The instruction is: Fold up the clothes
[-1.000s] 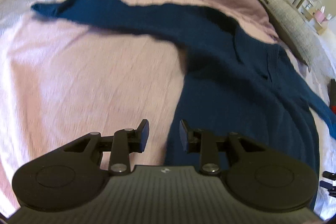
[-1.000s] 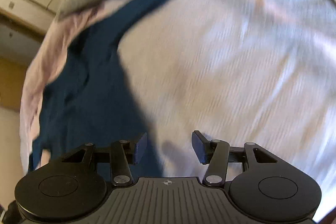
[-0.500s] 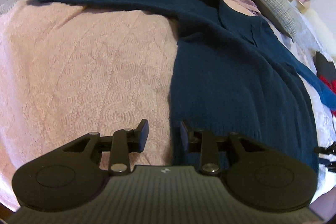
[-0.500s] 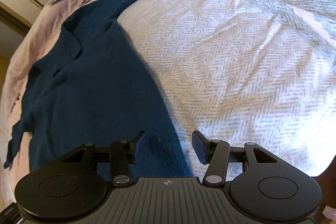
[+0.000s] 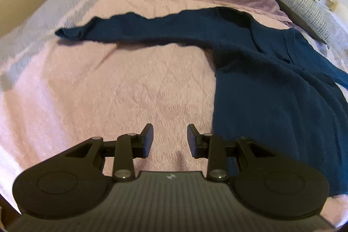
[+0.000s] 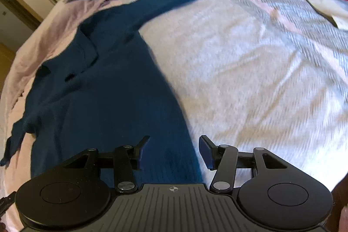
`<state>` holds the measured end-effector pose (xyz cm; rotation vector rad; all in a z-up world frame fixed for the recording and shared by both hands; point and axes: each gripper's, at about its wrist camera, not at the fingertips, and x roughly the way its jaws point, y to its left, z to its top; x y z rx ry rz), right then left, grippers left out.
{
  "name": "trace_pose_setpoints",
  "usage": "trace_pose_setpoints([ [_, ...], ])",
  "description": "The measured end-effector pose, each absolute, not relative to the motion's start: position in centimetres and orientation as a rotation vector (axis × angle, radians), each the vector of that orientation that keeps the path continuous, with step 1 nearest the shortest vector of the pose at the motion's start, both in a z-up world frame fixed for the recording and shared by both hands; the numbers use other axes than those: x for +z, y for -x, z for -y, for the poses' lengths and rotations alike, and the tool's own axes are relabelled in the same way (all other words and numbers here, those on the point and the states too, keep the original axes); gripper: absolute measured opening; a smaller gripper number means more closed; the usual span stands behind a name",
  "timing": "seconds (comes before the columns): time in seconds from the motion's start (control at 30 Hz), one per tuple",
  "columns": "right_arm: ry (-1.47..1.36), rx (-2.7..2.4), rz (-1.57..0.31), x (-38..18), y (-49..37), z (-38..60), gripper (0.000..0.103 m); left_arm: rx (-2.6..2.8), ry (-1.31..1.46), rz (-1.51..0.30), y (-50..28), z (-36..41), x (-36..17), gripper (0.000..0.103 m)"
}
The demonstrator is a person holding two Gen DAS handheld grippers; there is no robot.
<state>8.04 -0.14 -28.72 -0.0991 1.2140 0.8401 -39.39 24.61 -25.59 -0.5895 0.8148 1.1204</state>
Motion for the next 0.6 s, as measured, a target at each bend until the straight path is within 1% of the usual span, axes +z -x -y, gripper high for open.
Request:
trace_pose_setpoints([
  [0.13, 0.119, 0.869, -1.177, -28.2, -9.7, -0.2, 0.052, 1.152, 0.561, -0.825, 38.6, -23.2, -24.8, 0.031],
  [0.33, 0.314, 0.901, -1.016, -27.8, -11.1, -1.6, 0.053, 1.156, 0.536, -0.841, 36.2, -20.3, -24.6, 0.033],
  [0.37, 0.302, 0.92, -1.022, -27.7, -11.6, -1.5, 0.053, 1.151, 0.542, -0.836, 35.9, -19.8, -24.6, 0.033],
  [0.47, 0.194, 0.996, -1.116, -27.8, -12.7, -0.5, 0.053, 1.131, 0.565, -0.826, 34.8, -18.3, -24.9, 0.035],
  [0.6, 0.144, 1.053, -1.226, -29.2, -11.6, 2.1, 0.055, 1.121, 0.596, -0.828, 34.0, -16.9, -26.0, 0.035],
])
